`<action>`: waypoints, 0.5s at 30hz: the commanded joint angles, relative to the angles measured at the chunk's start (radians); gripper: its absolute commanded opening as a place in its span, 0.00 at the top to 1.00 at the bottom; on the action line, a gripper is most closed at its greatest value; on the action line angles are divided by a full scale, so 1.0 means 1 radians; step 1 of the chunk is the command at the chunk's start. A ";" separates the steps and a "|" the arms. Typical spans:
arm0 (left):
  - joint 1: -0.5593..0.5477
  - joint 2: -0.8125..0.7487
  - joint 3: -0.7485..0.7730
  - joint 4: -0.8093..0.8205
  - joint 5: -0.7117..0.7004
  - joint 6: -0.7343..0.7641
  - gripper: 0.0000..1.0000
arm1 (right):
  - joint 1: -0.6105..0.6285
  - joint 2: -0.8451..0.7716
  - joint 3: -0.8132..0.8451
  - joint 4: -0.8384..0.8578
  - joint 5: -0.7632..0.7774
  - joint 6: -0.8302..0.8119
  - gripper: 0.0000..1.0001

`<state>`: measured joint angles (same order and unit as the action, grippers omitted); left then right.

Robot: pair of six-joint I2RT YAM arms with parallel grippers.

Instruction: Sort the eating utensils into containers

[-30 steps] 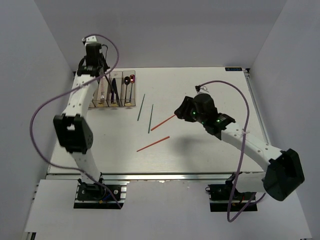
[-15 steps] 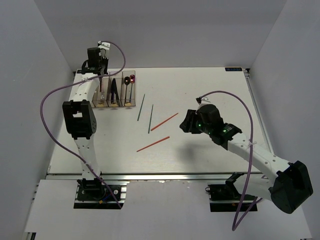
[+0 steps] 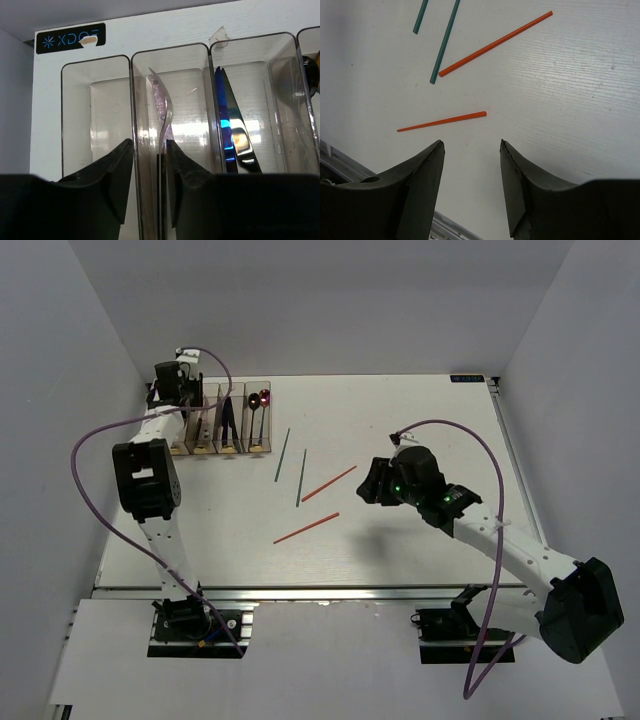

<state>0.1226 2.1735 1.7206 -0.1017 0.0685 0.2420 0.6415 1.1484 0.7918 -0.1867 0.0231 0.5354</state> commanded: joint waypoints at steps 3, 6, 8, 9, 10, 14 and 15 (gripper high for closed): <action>-0.011 -0.168 -0.027 0.086 0.040 -0.087 0.50 | -0.003 0.025 0.060 0.007 0.035 0.008 0.41; -0.012 -0.228 -0.033 0.073 0.048 -0.136 0.49 | 0.000 0.057 0.061 0.007 0.086 0.038 0.11; -0.012 -0.309 -0.050 0.062 0.045 -0.212 0.49 | 0.010 0.132 0.110 -0.040 0.151 0.064 0.11; -0.011 -0.340 -0.071 0.056 0.040 -0.236 0.30 | 0.050 0.164 0.141 -0.066 0.191 0.086 0.11; -0.011 -0.371 -0.076 0.015 0.027 -0.291 0.02 | 0.076 0.247 0.185 -0.109 0.286 0.103 0.11; -0.009 -0.535 -0.079 -0.240 -0.140 -0.624 0.02 | 0.237 0.447 0.441 -0.424 0.576 0.277 0.11; -0.009 -0.610 -0.090 -0.292 -0.133 -0.648 0.02 | 0.266 0.482 0.540 -0.475 0.596 0.385 0.11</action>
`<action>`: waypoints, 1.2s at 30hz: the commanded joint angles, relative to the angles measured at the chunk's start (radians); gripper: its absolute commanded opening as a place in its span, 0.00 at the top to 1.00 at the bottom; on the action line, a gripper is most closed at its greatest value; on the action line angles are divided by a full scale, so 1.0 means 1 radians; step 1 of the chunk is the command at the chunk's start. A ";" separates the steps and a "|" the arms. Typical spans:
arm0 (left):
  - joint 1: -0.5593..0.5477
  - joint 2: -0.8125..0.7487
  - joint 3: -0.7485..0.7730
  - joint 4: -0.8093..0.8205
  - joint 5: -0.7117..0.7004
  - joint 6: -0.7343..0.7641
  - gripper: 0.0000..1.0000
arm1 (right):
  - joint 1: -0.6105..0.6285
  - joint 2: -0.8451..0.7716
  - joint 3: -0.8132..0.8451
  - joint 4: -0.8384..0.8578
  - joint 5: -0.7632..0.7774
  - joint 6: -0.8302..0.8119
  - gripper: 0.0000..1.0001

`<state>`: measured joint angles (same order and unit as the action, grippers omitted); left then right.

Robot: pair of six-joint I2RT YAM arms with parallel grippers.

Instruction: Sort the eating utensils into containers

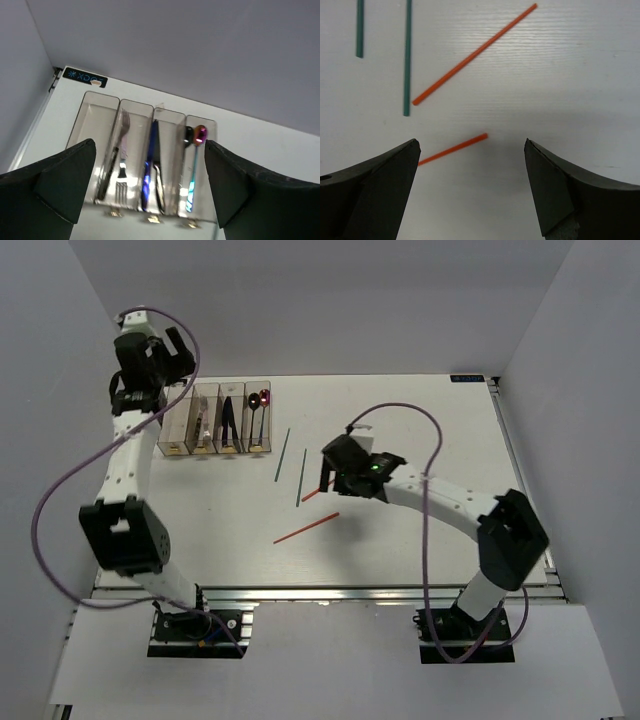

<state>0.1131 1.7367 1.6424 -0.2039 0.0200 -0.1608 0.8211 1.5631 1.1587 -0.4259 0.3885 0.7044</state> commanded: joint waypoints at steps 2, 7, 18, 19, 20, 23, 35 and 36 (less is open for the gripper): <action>0.000 -0.267 -0.122 -0.282 -0.022 -0.266 0.02 | 0.107 0.164 0.245 -0.293 0.227 0.294 0.11; 0.000 -0.732 -0.576 -0.236 -0.056 -0.330 0.02 | 0.183 0.291 0.337 -0.346 0.245 0.553 0.24; -0.029 -1.108 -0.983 -0.172 -0.064 -0.293 0.02 | 0.263 0.514 0.473 -0.522 0.208 0.854 0.50; -0.029 -1.103 -0.984 -0.167 -0.069 -0.293 0.02 | 0.263 0.523 0.472 -0.533 0.207 0.874 0.52; -0.032 -1.080 -0.978 -0.176 -0.057 -0.292 0.02 | 0.263 0.529 0.476 -0.569 0.207 0.895 0.52; -0.047 -1.069 -0.975 -0.178 -0.051 -0.289 0.02 | 0.263 0.540 0.473 -0.585 0.210 0.932 0.52; -0.079 -1.094 -0.975 -0.186 -0.080 -0.283 0.02 | 0.225 0.630 0.420 -0.527 0.121 0.886 0.64; -0.078 -1.094 -0.975 -0.186 -0.078 -0.283 0.02 | 0.225 0.635 0.417 -0.525 0.110 0.883 0.74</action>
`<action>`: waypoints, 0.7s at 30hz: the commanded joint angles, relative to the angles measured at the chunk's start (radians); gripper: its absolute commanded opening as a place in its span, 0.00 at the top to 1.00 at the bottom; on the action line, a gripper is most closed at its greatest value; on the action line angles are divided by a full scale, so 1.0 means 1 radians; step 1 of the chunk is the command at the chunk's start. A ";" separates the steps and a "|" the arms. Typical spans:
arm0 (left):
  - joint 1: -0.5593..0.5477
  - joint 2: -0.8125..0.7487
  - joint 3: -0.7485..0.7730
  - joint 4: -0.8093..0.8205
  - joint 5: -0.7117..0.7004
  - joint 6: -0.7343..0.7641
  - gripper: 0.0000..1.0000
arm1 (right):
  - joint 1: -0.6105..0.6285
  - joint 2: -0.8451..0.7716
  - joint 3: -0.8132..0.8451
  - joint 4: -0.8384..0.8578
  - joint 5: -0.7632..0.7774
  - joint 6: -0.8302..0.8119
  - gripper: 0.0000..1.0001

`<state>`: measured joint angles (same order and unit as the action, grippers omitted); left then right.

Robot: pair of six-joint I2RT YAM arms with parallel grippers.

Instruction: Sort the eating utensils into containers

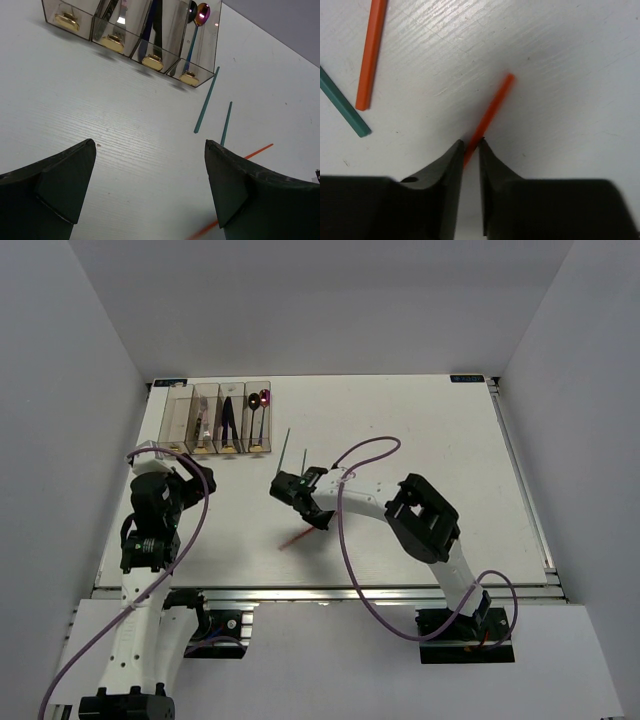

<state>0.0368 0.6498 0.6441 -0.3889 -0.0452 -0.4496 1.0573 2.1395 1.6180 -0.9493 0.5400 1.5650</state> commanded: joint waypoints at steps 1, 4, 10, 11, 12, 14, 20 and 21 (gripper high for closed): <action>-0.003 -0.010 0.022 0.001 -0.012 0.006 0.02 | -0.011 0.057 -0.059 0.012 -0.048 0.020 0.80; -0.009 -0.013 0.017 0.001 -0.008 0.005 0.02 | -0.013 0.017 -0.134 0.079 -0.074 -0.010 1.00; -0.093 0.011 0.003 0.034 0.132 -0.011 0.02 | -0.026 -0.193 -0.374 0.454 -0.133 -0.268 1.00; -0.109 0.023 0.006 0.035 0.204 -0.014 0.02 | -0.028 -0.229 -0.457 0.638 -0.149 -0.345 1.00; -0.118 0.055 0.011 0.028 0.247 -0.018 0.02 | -0.026 -0.297 -0.495 0.724 -0.178 -0.499 1.00; -0.118 0.089 0.017 0.019 0.394 -0.073 0.02 | -0.026 -0.381 -0.568 0.875 -0.190 -0.623 1.00; -0.120 0.054 -0.175 0.321 0.619 -0.402 0.02 | -0.025 -0.591 -0.710 1.142 -0.285 -0.914 1.00; -0.120 0.047 -0.184 0.353 0.620 -0.418 0.02 | -0.025 -0.616 -0.759 1.253 -0.349 -0.937 1.00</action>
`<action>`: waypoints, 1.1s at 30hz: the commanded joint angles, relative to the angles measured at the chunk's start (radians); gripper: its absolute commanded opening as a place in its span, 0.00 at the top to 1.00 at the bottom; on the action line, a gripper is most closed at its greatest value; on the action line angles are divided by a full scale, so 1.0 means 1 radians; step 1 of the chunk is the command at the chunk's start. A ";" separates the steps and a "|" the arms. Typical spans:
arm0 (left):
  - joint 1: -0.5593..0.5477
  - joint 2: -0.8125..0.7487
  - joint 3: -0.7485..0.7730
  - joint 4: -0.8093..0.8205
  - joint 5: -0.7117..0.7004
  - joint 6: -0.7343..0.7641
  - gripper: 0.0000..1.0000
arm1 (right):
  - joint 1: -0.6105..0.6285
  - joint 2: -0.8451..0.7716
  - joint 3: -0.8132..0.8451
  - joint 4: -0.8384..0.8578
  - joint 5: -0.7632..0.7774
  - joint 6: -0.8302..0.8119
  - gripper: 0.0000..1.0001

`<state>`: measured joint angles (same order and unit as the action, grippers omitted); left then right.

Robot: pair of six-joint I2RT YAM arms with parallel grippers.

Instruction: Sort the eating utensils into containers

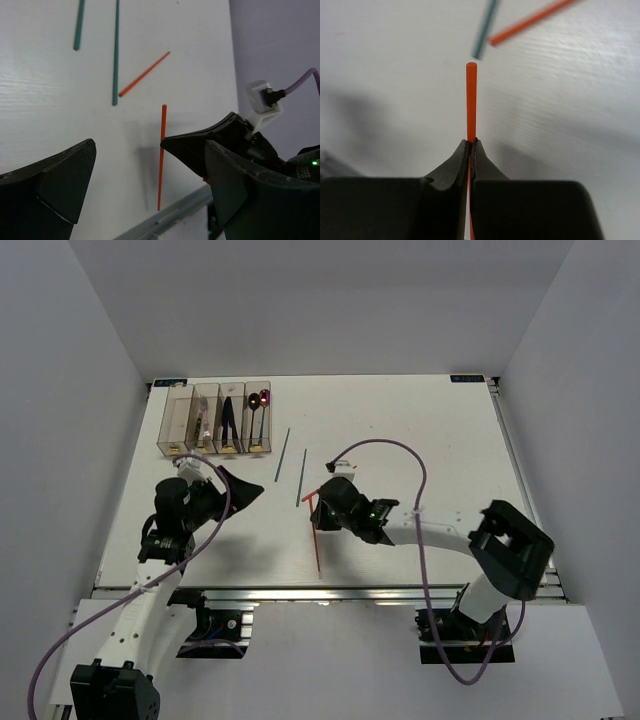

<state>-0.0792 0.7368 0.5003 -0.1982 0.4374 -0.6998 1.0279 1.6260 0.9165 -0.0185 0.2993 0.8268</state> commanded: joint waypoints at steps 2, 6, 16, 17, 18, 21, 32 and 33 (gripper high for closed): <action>-0.007 -0.039 -0.081 0.231 0.156 -0.237 0.02 | 0.004 -0.136 -0.094 0.443 -0.187 -0.235 1.00; -0.024 -0.008 -0.105 0.310 0.172 -0.276 0.05 | 0.006 -0.112 -0.027 0.499 -0.331 -0.244 1.00; -0.045 0.032 -0.137 0.391 0.162 -0.280 0.17 | 0.023 -0.025 0.147 0.434 -0.388 -0.258 1.00; -0.045 0.041 -0.138 0.399 0.162 -0.279 0.25 | 0.026 -0.023 0.157 0.422 -0.390 -0.265 1.00; -0.045 0.058 -0.140 0.402 0.162 -0.276 0.29 | 0.031 -0.025 0.154 0.425 -0.388 -0.271 1.00; -0.045 0.079 -0.143 0.419 0.159 -0.270 0.60 | 0.034 -0.025 0.160 0.420 -0.397 -0.275 1.00; -0.045 0.234 0.187 0.029 -0.243 0.047 1.00 | -0.015 -0.096 0.102 0.267 -0.224 -0.226 0.51; -0.045 0.269 0.249 -0.074 -0.347 0.131 1.00 | -0.035 -0.121 0.084 0.231 -0.154 -0.215 0.50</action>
<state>-0.1284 0.9527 0.5598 -0.0422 0.3977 -0.7948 1.0416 1.5974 1.0260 0.2951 -0.0044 0.5800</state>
